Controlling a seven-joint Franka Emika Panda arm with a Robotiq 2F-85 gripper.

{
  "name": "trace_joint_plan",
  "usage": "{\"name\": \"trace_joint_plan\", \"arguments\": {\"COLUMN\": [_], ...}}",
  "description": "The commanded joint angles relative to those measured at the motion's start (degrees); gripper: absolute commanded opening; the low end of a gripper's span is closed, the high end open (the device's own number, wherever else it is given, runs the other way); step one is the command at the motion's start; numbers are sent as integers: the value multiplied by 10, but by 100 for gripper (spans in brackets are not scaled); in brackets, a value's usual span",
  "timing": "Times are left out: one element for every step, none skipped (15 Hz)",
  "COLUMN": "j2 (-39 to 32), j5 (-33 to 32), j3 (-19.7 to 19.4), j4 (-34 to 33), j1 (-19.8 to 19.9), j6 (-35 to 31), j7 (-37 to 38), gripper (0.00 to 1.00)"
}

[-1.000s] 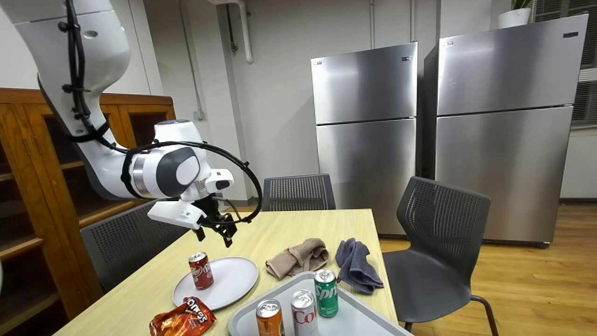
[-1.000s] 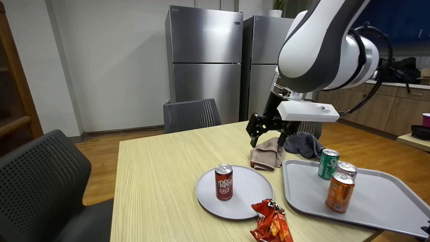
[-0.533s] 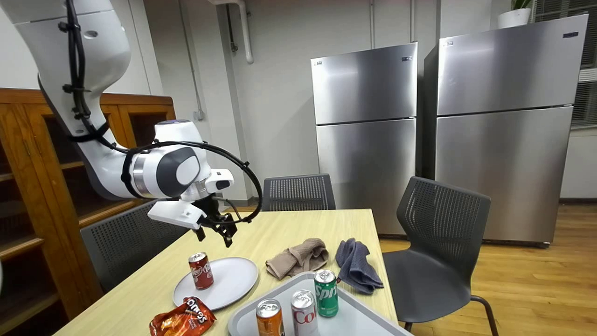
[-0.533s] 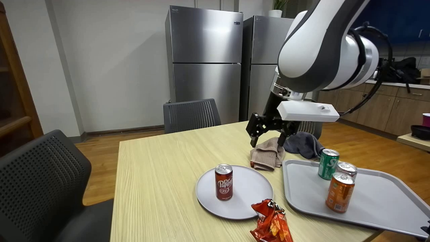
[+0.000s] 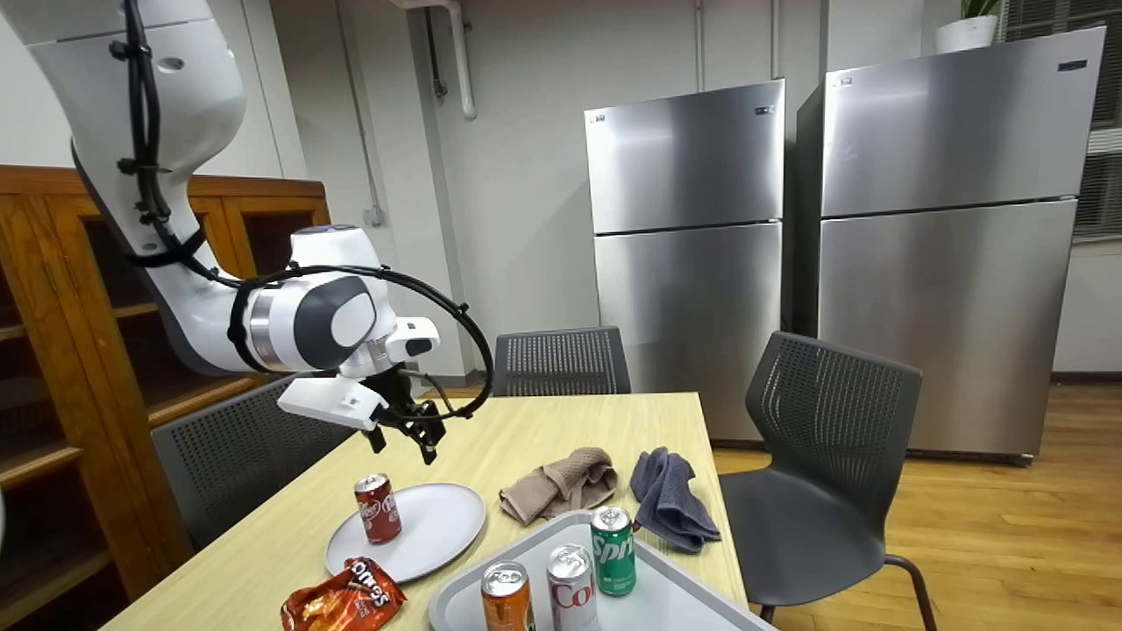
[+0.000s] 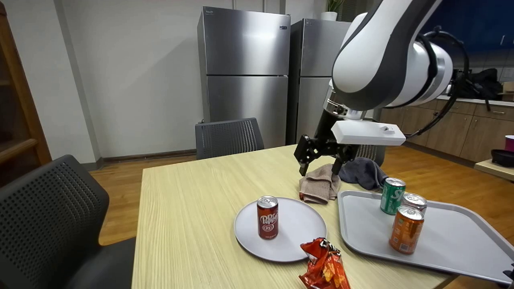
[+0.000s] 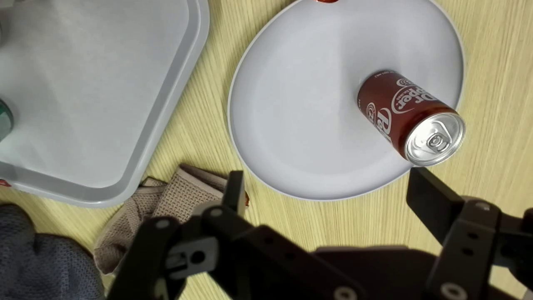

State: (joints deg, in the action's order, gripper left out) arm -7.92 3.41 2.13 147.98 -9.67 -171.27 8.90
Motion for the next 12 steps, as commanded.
{"name": "trace_joint_plan", "arguments": {"j2": [0,0,0,0,0,0,0,-3,-8,-14,-20,-29], "j5": [-3,-3,-3,-3,-3,-3,-3,-23,-21,-27,-32,-45], "j3": [9,9,9,9,9,9,9,0,6,7,7,3], "j4": [0,0,0,0,0,0,0,-2,-6,-12,-18,-26], "j1": [10,10,10,10,10,10,10,1,2,-1,-4,-10], "j6": [1,1,1,1,1,1,1,-6,-8,-7,-7,-4], "j7": [0,0,0,0,0,0,0,12,5,7,6,12], "gripper": [100,100,100,100,100,100,100,100,100,100,100,100]}}
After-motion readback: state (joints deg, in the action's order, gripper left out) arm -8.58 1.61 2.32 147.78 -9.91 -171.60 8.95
